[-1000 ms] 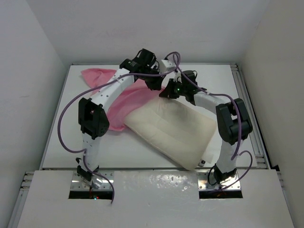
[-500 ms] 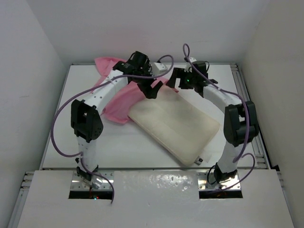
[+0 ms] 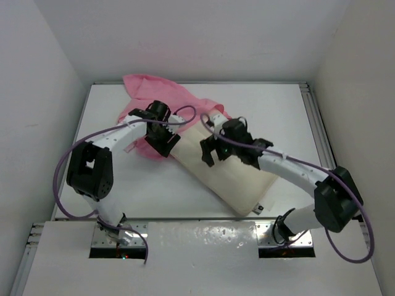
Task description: Put the pillow into the pillowcase
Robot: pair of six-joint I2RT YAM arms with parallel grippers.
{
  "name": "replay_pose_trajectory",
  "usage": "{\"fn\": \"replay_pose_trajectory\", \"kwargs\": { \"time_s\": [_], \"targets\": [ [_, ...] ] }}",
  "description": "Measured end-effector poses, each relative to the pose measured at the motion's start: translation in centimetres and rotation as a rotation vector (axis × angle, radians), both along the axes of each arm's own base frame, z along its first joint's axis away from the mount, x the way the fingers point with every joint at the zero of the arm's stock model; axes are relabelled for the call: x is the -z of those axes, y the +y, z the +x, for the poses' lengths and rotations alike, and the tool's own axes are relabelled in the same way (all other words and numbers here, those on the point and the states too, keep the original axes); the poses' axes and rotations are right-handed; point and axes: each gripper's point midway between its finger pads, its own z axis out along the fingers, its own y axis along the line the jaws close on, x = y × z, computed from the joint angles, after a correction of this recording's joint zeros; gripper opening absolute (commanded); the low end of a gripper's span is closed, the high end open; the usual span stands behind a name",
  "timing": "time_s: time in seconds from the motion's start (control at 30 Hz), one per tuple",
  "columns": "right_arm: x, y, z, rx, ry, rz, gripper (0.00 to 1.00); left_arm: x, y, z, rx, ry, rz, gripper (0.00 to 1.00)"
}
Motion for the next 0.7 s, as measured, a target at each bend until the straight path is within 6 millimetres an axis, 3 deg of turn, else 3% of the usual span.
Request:
{"fn": "replay_pose_trajectory", "kwargs": {
  "time_s": [0.07, 0.1, 0.13, 0.2, 0.27, 0.3, 0.4, 0.43, 0.47, 0.5, 0.53, 0.7],
  "targets": [
    [1.6, 1.1, -2.7, -0.068, -0.006, -0.054, 0.99, 1.2, 0.5, -0.5, -0.016, 0.012, 0.023, 0.57],
    [2.4, 1.5, -3.7, -0.093, -0.01, -0.09, 0.99, 1.5, 0.7, -0.4, -0.026, 0.008, 0.032, 0.45],
    [3.0, 1.6, -4.2, -0.106, -0.013, -0.122, 0.99, 1.8, 0.8, -0.1, -0.042, -0.002, 0.04, 0.39],
    [4.0, 2.1, -4.8, -0.122, -0.023, -0.18, 0.99, 2.2, 0.9, 0.8, -0.057, -0.031, 0.05, 0.2],
    [5.1, 2.6, -4.9, -0.131, -0.033, -0.24, 0.99, 2.7, 1.0, 1.5, -0.071, -0.053, 0.057, 0.12],
    [5.7, 2.7, -4.9, -0.131, -0.038, -0.262, 0.99, 2.8, 1.0, 1.6, -0.076, -0.058, 0.056, 0.03],
    [7.3, 2.6, -4.4, -0.106, -0.05, -0.322, 0.96, 3.2, 0.9, 1.7, -0.083, -0.067, 0.047, 0.0],
    [7.8, 2.6, -3.9, -0.093, -0.051, -0.339, 0.87, 3.2, 0.8, 1.9, -0.085, -0.073, 0.041, 0.0],
    [8.1, 2.7, -3.4, -0.081, -0.05, -0.354, 0.72, 3.3, 0.7, 2.0, -0.085, -0.081, 0.036, 0.0],
    [8.5, 3.0, -2.7, -0.069, -0.039, -0.363, 0.22, 3.4, 0.6, 2.2, -0.086, -0.09, 0.031, 0.0],
    [8.8, 3.2, -2.0, -0.063, -0.032, -0.371, 0.01, 3.5, 0.6, 2.3, -0.087, -0.096, 0.028, 0.0],
    [7.7, 4.4, 2.6, 0.03, 0.0, -0.254, 0.0, 3.2, 0.5, 2.8, -0.083, -0.112, 0.026, 0.0]
  ]
}}
